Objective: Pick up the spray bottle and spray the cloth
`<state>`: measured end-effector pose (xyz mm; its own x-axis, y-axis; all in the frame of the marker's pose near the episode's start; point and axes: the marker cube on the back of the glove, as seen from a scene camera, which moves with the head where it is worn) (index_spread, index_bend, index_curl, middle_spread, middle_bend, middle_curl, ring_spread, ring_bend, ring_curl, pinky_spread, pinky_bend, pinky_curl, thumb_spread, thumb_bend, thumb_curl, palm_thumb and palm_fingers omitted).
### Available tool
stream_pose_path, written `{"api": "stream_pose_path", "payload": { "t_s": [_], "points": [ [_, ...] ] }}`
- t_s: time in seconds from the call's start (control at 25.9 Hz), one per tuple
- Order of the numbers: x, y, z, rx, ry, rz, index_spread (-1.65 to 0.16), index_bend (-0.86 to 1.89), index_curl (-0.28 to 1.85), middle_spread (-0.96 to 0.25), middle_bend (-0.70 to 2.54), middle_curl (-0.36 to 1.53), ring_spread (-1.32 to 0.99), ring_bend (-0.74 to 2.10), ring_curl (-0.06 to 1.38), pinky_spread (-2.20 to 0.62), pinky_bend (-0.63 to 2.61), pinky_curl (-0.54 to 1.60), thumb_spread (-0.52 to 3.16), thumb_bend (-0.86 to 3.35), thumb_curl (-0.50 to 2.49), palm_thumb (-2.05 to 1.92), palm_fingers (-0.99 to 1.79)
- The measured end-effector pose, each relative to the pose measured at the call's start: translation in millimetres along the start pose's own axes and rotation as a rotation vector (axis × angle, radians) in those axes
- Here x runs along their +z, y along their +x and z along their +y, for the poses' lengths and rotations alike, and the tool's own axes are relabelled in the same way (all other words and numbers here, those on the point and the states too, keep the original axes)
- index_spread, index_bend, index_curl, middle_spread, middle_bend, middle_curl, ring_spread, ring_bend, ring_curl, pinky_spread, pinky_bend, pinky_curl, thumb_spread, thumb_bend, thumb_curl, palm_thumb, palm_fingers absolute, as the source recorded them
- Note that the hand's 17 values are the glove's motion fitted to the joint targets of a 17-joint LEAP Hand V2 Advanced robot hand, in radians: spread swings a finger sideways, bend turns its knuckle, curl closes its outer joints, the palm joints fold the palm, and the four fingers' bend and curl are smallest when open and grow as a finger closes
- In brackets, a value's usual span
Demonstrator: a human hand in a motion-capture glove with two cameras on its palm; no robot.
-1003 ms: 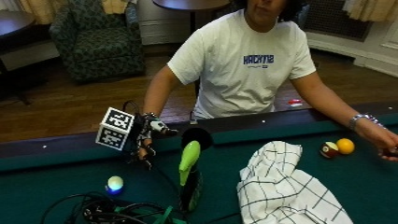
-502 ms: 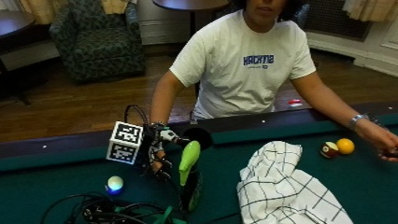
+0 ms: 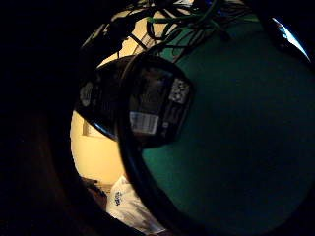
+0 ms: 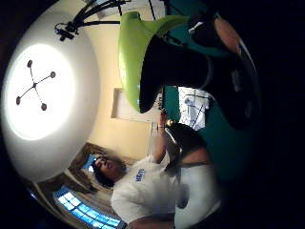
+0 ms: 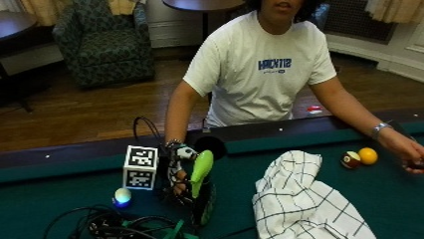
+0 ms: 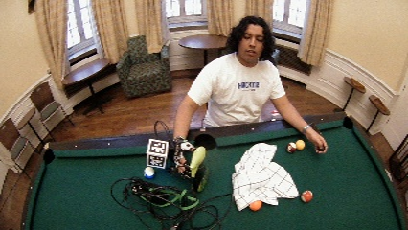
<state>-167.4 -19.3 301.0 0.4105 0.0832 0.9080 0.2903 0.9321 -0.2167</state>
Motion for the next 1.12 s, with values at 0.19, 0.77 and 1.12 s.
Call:
{"api": "stream_pose_path", "payload": {
  "t_s": [0.19, 0.77, 1.12],
  "points": [
    [10, -4, -10, -0.014, -0.015, -0.017, -0.40, 0.17, 0.37, -0.20, 0.25, 0.39, -0.15, 0.33, 0.33, 0.15, 0.15, 0.30, 0.95, -0.03, 0.38, 0.74, 0.65],
    [28, -24, -44, -0.039, 0.005, -0.075, -0.38, 0.12, 0.33, -0.24, 0.42, 0.43, -0.20, 0.53, 0.39, 0.17, 0.09, 0.21, 0.95, -0.03, 0.37, 0.77, 0.89],
    [52, -31, -55, -0.052, -0.003, -0.063, -0.37, 0.11, 0.31, -0.24, 0.37, 0.42, -0.22, 0.62, 0.43, 0.09, 0.15, 0.22, 0.93, -0.03, 0.37, 0.75, 0.99]
  ]
}}
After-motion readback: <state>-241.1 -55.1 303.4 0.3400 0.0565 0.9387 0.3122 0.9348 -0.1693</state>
